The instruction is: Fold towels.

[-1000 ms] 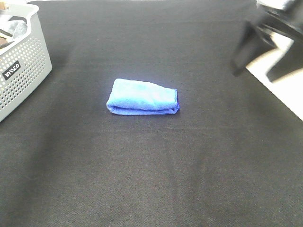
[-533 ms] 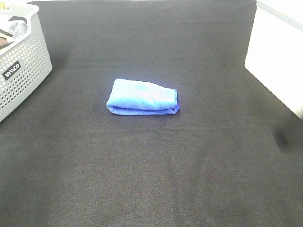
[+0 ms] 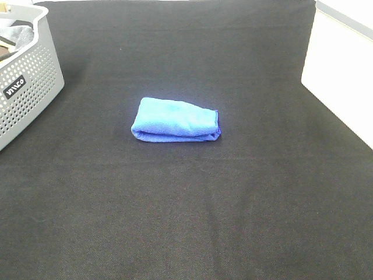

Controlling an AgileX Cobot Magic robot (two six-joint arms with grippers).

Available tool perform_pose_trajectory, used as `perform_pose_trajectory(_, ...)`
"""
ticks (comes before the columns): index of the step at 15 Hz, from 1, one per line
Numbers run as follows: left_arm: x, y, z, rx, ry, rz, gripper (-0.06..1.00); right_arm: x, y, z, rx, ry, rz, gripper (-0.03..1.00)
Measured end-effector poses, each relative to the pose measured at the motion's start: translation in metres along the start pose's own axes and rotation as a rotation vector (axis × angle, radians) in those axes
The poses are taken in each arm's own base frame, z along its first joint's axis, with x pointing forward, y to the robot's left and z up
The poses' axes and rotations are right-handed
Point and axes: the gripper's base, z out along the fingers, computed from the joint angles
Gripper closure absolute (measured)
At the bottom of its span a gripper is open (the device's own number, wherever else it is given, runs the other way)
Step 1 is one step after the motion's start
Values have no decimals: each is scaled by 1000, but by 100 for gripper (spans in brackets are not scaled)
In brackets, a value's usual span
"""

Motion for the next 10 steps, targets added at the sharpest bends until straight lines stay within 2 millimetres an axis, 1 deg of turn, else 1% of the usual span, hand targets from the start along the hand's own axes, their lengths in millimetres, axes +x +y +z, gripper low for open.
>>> perform_pose_trajectory(2,-1,0,0,0,-15,18,34,1,0,-2,9,-21,10,16)
perform_pose_trajectory(4,3,0,4,3,9,60,34,1,0,-2,8,-22,12,16)
perform_pose_trajectory(10,3,0,4,5,8,72,34,1,0,-2,5,-22,15,16)
